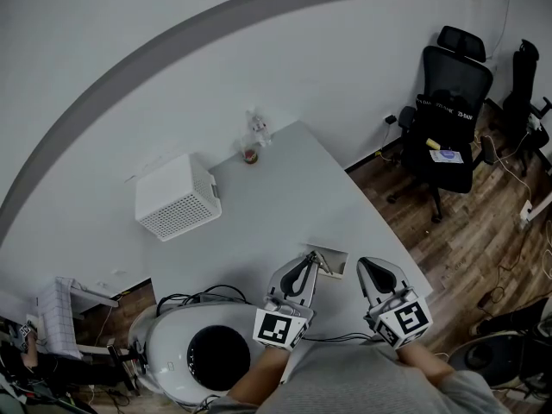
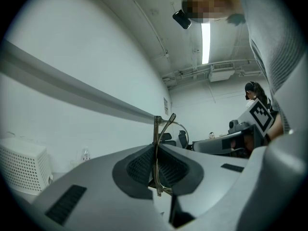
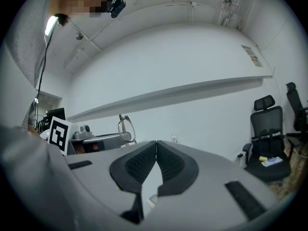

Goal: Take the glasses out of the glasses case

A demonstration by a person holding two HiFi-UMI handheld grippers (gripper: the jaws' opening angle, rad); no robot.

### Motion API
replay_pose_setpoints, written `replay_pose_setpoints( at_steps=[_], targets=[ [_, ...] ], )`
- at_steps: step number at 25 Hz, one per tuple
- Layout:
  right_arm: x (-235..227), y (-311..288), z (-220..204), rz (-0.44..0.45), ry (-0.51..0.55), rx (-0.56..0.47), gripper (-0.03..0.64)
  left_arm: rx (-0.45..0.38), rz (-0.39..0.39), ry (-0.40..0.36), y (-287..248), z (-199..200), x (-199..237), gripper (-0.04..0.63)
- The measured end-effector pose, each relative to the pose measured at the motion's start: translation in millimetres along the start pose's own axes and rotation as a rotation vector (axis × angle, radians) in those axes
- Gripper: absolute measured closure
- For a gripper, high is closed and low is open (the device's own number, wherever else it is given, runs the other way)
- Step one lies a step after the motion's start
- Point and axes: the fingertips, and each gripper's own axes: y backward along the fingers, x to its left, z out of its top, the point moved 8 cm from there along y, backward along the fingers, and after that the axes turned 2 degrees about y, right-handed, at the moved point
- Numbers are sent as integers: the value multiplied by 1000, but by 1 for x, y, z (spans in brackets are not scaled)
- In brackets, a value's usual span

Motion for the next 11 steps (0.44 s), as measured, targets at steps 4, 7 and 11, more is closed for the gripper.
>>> replay_pose_setpoints(
  at_steps=[4,7,11],
  targets=[
    [0,-1,-1,1,-1,-1,603,0,-4,1,0,-1,1,563],
    [0,-1,-1,3,-3,1,603,3,-5,1,-1,-1,0,563],
    [-1,-2,1,3,-5,6,603,5,-8,1,-2,1,0,565]
  ],
)
